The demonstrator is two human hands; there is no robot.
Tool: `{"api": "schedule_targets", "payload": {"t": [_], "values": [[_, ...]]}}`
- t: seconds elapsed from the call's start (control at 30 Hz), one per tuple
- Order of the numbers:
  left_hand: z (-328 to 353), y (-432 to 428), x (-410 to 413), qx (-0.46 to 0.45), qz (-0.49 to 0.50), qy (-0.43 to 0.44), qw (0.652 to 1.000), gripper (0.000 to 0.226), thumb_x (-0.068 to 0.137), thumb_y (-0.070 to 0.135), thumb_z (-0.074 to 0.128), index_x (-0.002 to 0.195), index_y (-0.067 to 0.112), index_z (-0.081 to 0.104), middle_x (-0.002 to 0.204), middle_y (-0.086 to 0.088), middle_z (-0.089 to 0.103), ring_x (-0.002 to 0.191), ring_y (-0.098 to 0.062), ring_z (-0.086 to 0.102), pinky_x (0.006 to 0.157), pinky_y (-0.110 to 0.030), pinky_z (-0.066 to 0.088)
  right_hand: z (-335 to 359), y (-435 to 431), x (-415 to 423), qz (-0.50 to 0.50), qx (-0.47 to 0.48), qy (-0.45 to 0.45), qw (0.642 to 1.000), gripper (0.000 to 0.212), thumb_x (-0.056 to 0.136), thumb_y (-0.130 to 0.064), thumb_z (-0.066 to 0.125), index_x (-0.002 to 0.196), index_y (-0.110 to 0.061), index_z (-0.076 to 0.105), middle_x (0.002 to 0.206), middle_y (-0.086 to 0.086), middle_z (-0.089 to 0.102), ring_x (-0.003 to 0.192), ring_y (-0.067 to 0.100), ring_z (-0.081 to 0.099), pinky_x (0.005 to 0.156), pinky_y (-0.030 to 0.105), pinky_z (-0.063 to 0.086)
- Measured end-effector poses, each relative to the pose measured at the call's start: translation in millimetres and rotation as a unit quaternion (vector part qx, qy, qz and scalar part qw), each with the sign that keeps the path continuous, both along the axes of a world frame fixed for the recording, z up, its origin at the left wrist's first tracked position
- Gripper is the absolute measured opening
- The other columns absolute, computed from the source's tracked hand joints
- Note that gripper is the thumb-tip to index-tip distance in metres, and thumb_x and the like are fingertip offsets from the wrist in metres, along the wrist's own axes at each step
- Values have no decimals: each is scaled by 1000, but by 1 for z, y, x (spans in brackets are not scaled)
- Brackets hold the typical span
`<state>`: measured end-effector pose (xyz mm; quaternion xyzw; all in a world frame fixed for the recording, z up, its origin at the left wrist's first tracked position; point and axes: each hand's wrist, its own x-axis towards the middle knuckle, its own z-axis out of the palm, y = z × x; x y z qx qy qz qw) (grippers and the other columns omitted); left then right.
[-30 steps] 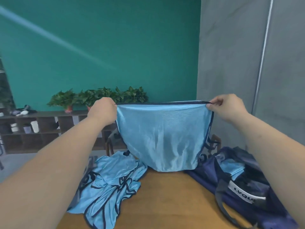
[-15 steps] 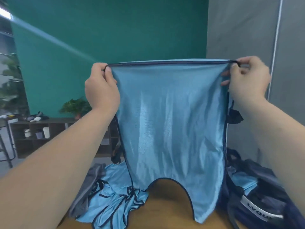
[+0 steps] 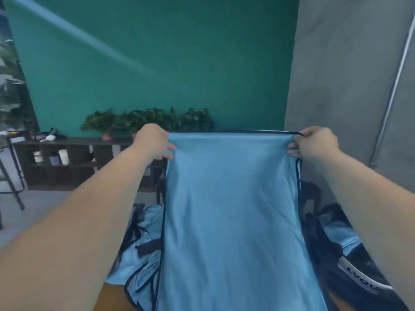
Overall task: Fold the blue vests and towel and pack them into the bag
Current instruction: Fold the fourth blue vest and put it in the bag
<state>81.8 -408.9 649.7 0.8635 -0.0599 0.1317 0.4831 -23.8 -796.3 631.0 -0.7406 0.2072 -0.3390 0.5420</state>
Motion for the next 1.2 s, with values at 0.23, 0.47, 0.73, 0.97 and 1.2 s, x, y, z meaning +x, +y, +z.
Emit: {"api": "schedule_targets", "payload": {"t": [0.23, 0.47, 0.73, 0.97, 1.2], "values": [[57, -20, 5, -92, 42, -312, 945, 15, 111, 27, 36, 103, 20, 46, 101, -2, 67, 72, -16, 77, 50, -18, 44, 66, -4, 9, -138, -194, -167, 957, 25, 98, -31, 56, 116, -18, 69, 100, -7, 66, 90, 10, 63, 84, 16, 45], [27, -35, -18, -154, 71, -378, 910, 17, 110, 30, 32, 107, 20, 46, 85, 9, 54, 59, -6, 72, 63, -37, 50, 44, 16, -6, -162, -142, -256, 942, 10, 95, -31, 52, 103, -31, 58, 94, -15, 66, 90, 7, 65, 91, 24, 53], [-236, -34, -74, -137, 58, -154, 977, 14, 113, 36, 35, 112, 28, 46, 82, 7, 72, 65, -9, 71, 58, -35, 51, -210, 61, -60, -121, -78, -84, 986, 4, 104, -21, 56, 107, -21, 58, 90, -3, 67, 85, 17, 60, 77, 24, 36], [-381, 10, -89, 123, 7, -32, 992, 10, 111, 31, 40, 107, 25, 48, 78, 3, 64, 68, -15, 60, 67, -45, 54, -359, 29, -89, -30, -254, 141, 956, 7, 100, -15, 63, 103, -18, 57, 98, 0, 53, 93, 35, 62, 72, 36, 40], [-390, 25, -73, 265, -19, -114, 957, 9, 108, 27, 48, 106, 23, 56, 103, 2, 60, 83, -22, 62, 70, -38, 51, -374, 9, -93, 0, -332, 205, 921, 13, 98, -21, 69, 109, -15, 67, 116, 0, 54, 99, 29, 64, 78, 32, 45]]}}
